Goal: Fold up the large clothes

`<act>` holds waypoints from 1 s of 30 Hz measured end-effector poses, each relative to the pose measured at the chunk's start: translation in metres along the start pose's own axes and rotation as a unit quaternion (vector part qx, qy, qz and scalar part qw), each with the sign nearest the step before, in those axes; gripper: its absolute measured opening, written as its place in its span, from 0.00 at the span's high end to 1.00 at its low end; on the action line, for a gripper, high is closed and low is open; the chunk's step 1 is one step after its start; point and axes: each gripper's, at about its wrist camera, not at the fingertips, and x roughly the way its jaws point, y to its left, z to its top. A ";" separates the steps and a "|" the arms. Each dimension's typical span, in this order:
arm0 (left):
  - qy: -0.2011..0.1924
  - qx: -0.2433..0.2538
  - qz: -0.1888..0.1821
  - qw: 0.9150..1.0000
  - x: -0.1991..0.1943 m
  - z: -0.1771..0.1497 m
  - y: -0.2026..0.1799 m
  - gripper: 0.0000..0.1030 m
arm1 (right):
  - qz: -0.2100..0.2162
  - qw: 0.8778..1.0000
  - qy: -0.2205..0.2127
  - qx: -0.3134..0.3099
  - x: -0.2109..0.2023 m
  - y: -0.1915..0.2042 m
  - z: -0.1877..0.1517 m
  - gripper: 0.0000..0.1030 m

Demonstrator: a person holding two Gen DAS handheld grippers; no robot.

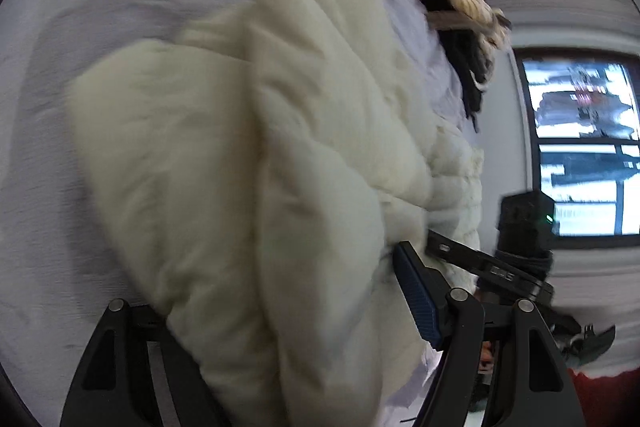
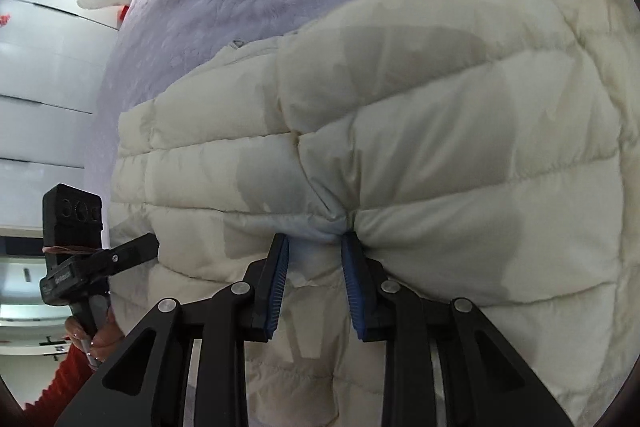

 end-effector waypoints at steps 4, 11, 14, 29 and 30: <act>0.005 0.048 -0.017 0.999 -0.006 -0.009 -0.045 0.64 | 0.007 1.000 0.001 0.002 0.007 -0.007 -0.002 0.72; -0.017 0.113 0.006 0.993 -0.021 -0.021 -0.112 0.64 | 0.055 0.998 0.008 0.037 -0.016 -0.016 0.009 0.72; -0.020 0.119 0.028 0.992 -0.021 -0.020 -0.120 0.64 | 0.060 0.997 -0.034 0.023 -0.051 -0.020 0.026 0.72; -0.002 0.159 0.090 0.983 0.026 -0.028 -0.198 0.64 | 0.130 0.988 0.074 0.029 0.051 -0.039 0.098 0.99; -0.001 0.162 0.098 0.982 0.029 -0.027 -0.202 0.64 | 0.134 0.987 0.081 0.036 0.050 -0.040 0.100 0.99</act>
